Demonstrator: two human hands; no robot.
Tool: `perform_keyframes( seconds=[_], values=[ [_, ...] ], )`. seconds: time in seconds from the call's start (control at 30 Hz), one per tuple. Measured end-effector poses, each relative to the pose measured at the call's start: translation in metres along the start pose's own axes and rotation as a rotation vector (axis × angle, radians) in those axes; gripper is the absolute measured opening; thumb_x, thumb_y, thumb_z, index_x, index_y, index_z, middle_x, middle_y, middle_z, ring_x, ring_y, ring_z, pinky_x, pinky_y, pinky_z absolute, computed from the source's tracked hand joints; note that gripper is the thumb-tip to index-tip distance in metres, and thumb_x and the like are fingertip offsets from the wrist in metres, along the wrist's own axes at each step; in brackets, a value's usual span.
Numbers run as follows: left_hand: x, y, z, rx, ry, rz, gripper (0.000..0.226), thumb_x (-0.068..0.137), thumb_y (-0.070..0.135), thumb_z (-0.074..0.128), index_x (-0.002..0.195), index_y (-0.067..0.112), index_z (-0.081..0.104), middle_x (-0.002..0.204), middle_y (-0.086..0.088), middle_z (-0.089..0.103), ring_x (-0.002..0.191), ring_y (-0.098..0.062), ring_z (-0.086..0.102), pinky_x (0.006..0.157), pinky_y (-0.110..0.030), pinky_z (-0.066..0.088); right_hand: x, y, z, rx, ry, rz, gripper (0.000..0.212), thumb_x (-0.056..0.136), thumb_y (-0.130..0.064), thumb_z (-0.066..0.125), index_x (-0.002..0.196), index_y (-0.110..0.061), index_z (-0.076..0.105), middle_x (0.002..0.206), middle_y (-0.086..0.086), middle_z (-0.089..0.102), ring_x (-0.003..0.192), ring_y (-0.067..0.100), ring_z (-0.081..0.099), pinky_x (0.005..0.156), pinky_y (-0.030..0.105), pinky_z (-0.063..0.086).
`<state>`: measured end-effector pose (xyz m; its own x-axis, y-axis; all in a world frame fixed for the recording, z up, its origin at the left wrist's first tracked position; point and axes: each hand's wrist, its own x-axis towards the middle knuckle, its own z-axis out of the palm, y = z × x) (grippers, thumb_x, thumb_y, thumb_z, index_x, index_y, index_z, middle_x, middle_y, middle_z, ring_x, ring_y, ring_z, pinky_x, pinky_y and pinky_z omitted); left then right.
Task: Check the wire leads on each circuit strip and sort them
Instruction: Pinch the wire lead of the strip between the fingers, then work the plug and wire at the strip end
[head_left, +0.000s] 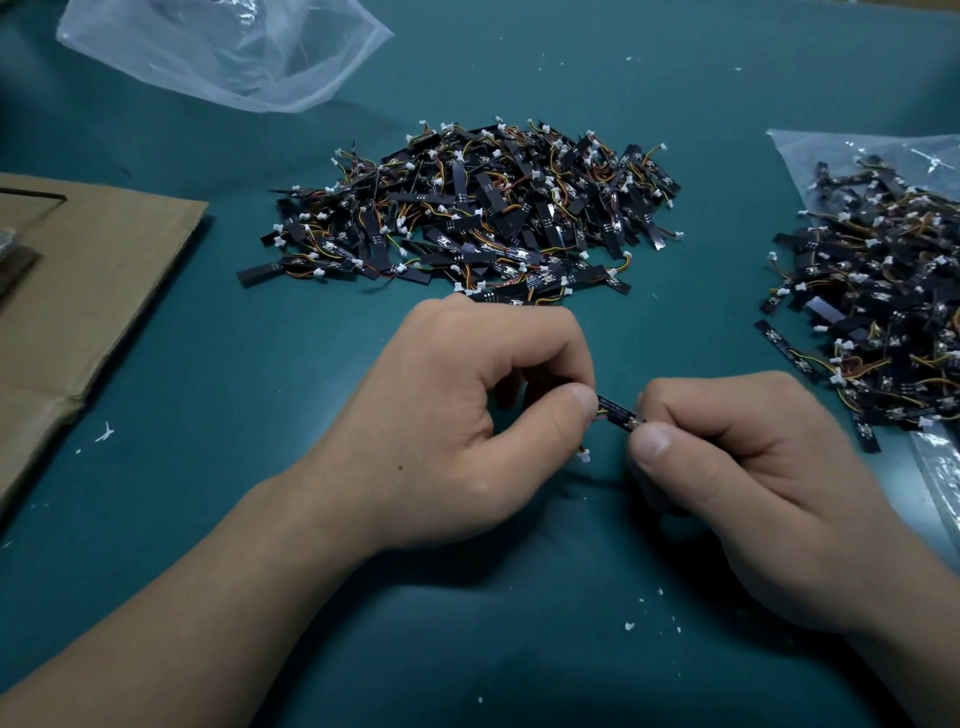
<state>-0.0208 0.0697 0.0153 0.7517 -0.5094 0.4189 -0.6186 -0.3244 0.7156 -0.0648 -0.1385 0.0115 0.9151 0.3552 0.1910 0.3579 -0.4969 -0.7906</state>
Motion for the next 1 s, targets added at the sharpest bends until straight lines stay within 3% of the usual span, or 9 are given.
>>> perform_keyframes(
  seconds=[0.17, 0.3, 0.4, 0.47, 0.57, 0.63, 0.77, 0.87, 1.0],
  values=[
    [0.0, 0.001, 0.002, 0.035, 0.022, -0.006, 0.005, 0.089, 0.015, 0.065, 0.088, 0.014, 0.07, 0.072, 0.011, 0.061, 0.07, -0.014, 0.059, 0.069, -0.027, 0.046, 0.001, 0.0, -0.001, -0.039, -0.03, -0.035, 0.041, 0.091, -0.029, 0.049, 0.055, -0.016, 0.032, 0.051, 0.001, 0.027, 0.046, 0.021, 0.033, 0.048, 0.041, 0.031],
    [0.003, -0.004, -0.001, 0.168, 0.464, -0.125, 0.013, 0.094, 0.015, 0.057, 0.095, 0.014, 0.07, 0.083, 0.012, 0.066, 0.08, -0.006, 0.061, 0.076, -0.024, 0.046, -0.002, 0.004, 0.003, 0.0, 0.169, -0.04, 0.042, 0.091, -0.026, 0.049, 0.052, -0.013, 0.042, 0.048, 0.001, 0.032, 0.043, 0.016, 0.033, 0.043, 0.029, 0.028],
    [0.006, -0.013, -0.006, 0.258, 0.597, -0.296, 0.013, 0.088, 0.019, 0.057, 0.093, 0.025, 0.067, 0.086, 0.016, 0.065, 0.087, -0.011, 0.061, 0.089, -0.041, 0.05, 0.0, 0.006, 0.005, 0.207, 0.556, -0.009, 0.027, 0.102, -0.029, 0.048, 0.088, -0.024, 0.07, 0.059, -0.002, 0.054, 0.045, 0.008, 0.042, 0.045, 0.017, 0.032],
    [0.006, -0.016, -0.006, 0.329, 0.526, -0.369, 0.014, 0.087, 0.025, 0.056, 0.094, 0.031, 0.067, 0.091, 0.016, 0.065, 0.095, -0.016, 0.06, 0.094, -0.047, 0.045, 0.003, 0.009, 0.006, 0.315, 0.635, 0.046, 0.023, 0.103, -0.03, 0.05, 0.118, -0.028, 0.068, 0.066, -0.005, 0.063, 0.043, 0.004, 0.043, 0.044, 0.013, 0.034],
    [0.005, -0.019, -0.002, 0.508, 0.378, -0.455, 0.016, 0.087, 0.037, 0.055, 0.099, 0.037, 0.067, 0.099, 0.017, 0.062, 0.102, -0.016, 0.055, 0.086, -0.03, 0.021, 0.003, 0.013, 0.007, 0.113, 0.453, 0.073, 0.016, 0.1, -0.026, 0.061, 0.11, -0.029, 0.073, 0.067, -0.005, 0.068, 0.046, 0.003, 0.053, 0.051, 0.008, 0.039],
    [0.004, -0.022, -0.001, 0.573, 0.324, -0.49, 0.018, 0.085, 0.037, 0.056, 0.102, 0.038, 0.064, 0.095, 0.017, 0.061, 0.099, -0.017, 0.054, 0.082, -0.03, 0.015, 0.001, 0.011, 0.01, -0.034, 0.317, 0.068, 0.013, 0.098, -0.026, 0.063, 0.099, -0.029, 0.075, 0.065, -0.01, 0.068, 0.051, 0.004, 0.059, 0.054, 0.007, 0.039],
    [0.003, -0.018, -0.002, 0.41, 0.312, -0.502, 0.044, 0.08, 0.017, 0.057, 0.121, 0.032, 0.049, 0.083, 0.018, 0.062, 0.077, -0.015, 0.058, 0.081, -0.039, 0.041, 0.0, 0.01, 0.011, -0.129, 0.238, 0.086, 0.012, 0.096, -0.032, 0.064, 0.092, -0.031, 0.075, 0.065, -0.015, 0.068, 0.052, 0.008, 0.058, 0.053, 0.01, 0.037],
    [0.002, -0.018, 0.001, 0.427, 0.297, -0.459, 0.052, 0.084, 0.013, 0.058, 0.131, 0.03, 0.045, 0.088, 0.017, 0.061, 0.079, -0.019, 0.058, 0.078, -0.043, 0.048, 0.001, 0.008, 0.01, -0.082, 0.243, 0.101, 0.012, 0.096, -0.03, 0.064, 0.092, -0.031, 0.075, 0.065, -0.015, 0.068, 0.053, 0.006, 0.059, 0.054, 0.008, 0.037],
    [0.004, -0.023, 0.002, 0.22, 0.416, -0.413, 0.074, 0.087, -0.002, 0.06, 0.149, 0.023, 0.032, 0.091, 0.014, 0.061, 0.078, -0.008, 0.059, 0.075, -0.023, 0.044, 0.001, 0.008, 0.01, -0.081, 0.24, 0.109, 0.012, 0.096, -0.029, 0.064, 0.092, -0.03, 0.075, 0.065, -0.015, 0.067, 0.052, 0.006, 0.058, 0.053, 0.008, 0.036]
  ],
)
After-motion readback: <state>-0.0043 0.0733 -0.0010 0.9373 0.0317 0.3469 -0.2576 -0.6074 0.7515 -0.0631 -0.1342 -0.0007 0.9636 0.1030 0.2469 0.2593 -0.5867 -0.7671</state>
